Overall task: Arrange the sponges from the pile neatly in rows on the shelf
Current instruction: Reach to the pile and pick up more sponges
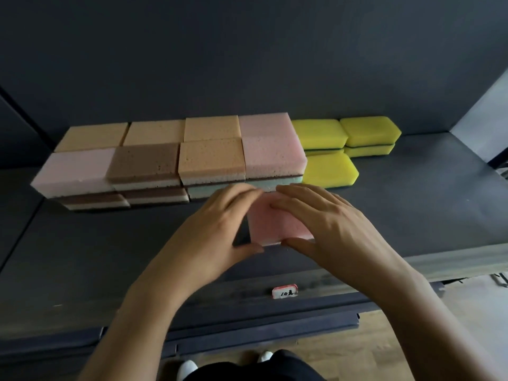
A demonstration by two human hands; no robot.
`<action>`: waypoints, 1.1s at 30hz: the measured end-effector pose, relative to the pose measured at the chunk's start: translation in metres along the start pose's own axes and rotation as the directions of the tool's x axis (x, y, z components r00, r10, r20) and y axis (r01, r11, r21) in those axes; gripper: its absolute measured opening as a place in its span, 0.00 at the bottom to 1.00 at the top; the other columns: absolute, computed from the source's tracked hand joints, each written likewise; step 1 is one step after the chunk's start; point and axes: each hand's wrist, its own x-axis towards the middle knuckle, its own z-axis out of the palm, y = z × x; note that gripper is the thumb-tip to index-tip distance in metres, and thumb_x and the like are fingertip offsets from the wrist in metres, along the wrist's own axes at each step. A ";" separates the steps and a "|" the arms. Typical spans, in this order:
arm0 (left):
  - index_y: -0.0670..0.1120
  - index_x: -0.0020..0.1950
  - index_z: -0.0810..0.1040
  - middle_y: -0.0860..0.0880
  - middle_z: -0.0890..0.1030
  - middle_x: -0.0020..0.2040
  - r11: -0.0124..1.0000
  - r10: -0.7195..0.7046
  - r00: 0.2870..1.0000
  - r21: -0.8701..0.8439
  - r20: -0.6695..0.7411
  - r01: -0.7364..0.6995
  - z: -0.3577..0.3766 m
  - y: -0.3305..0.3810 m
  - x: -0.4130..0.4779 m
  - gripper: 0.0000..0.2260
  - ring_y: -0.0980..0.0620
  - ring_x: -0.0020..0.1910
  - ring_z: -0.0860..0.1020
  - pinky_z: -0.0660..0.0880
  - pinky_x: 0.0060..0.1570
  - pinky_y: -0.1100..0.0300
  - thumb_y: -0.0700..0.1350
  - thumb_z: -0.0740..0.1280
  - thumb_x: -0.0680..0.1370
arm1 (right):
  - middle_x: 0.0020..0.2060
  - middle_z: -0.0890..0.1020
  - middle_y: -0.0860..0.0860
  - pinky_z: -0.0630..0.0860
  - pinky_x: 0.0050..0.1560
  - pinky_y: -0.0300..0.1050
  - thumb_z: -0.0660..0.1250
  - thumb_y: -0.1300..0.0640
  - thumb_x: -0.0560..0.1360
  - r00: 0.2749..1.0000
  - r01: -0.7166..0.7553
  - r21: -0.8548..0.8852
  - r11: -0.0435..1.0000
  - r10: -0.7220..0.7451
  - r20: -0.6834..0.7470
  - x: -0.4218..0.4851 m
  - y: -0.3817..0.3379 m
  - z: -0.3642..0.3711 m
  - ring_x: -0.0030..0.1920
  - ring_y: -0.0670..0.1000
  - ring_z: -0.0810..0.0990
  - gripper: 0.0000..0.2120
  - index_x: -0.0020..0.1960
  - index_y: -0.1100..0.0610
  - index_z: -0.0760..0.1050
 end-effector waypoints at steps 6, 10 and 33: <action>0.50 0.75 0.65 0.59 0.65 0.71 0.998 0.024 1.000 0.059 -0.016 -0.023 -0.030 -0.013 0.013 0.32 0.61 0.70 0.64 0.61 0.65 0.67 0.52 0.70 0.73 | 0.68 0.76 0.51 0.74 0.65 0.53 0.79 0.50 0.66 0.999 -0.047 -0.019 0.999 0.047 0.018 0.001 0.006 0.005 0.68 0.54 0.74 0.32 0.67 0.52 0.74; 0.46 0.73 0.70 0.52 0.69 0.70 0.985 0.053 0.995 0.168 -0.082 -0.039 -0.028 -0.017 0.025 0.26 0.54 0.69 0.68 0.68 0.67 0.57 0.49 0.66 0.75 | 0.68 0.75 0.51 0.73 0.66 0.53 0.79 0.50 0.66 0.998 -0.051 -0.006 0.999 0.051 0.027 0.003 0.009 0.009 0.68 0.54 0.74 0.31 0.67 0.53 0.75; 0.47 0.69 0.75 0.50 0.74 0.68 0.952 0.078 0.988 0.306 -0.131 -0.034 -0.009 -0.029 0.047 0.19 0.47 0.66 0.71 0.71 0.62 0.47 0.39 0.66 0.77 | 0.62 0.80 0.46 0.76 0.60 0.46 0.76 0.67 0.68 0.980 -0.106 0.006 0.994 0.105 -0.171 -0.009 -0.018 0.031 0.66 0.50 0.76 0.21 0.58 0.52 0.80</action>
